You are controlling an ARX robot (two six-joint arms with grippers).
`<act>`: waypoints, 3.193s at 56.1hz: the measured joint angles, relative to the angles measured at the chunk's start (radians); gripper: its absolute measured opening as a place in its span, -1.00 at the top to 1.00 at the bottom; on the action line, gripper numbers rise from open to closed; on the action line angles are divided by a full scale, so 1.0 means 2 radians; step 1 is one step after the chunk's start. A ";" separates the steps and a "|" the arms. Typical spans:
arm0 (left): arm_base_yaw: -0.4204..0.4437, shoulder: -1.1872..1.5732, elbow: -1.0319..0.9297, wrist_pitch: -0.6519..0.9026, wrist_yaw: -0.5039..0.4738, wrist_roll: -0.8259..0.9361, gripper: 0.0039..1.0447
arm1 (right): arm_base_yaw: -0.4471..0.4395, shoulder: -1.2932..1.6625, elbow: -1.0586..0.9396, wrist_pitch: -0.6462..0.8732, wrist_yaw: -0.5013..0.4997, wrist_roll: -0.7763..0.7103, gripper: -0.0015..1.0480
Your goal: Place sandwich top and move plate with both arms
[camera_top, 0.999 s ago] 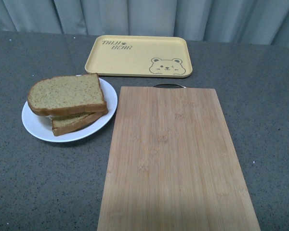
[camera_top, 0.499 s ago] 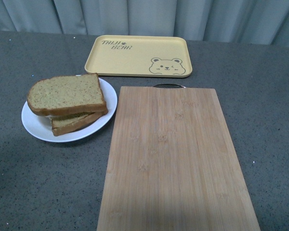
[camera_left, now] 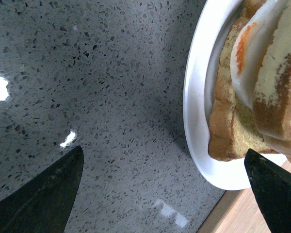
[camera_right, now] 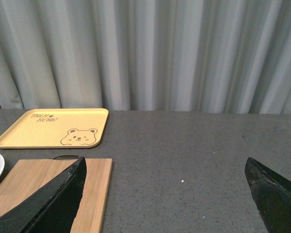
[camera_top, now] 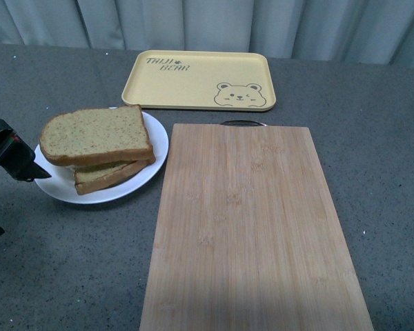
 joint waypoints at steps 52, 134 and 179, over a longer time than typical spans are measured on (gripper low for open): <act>-0.005 0.114 0.124 -0.022 0.029 -0.061 0.65 | 0.000 0.000 0.000 0.000 0.000 0.000 -0.82; -0.102 0.272 0.386 0.148 0.064 -0.216 0.94 | 0.000 0.000 0.000 0.000 0.000 0.000 -0.82; -0.110 0.337 0.524 0.011 0.057 -0.190 0.01 | 0.000 0.000 0.000 0.000 0.000 0.000 -0.82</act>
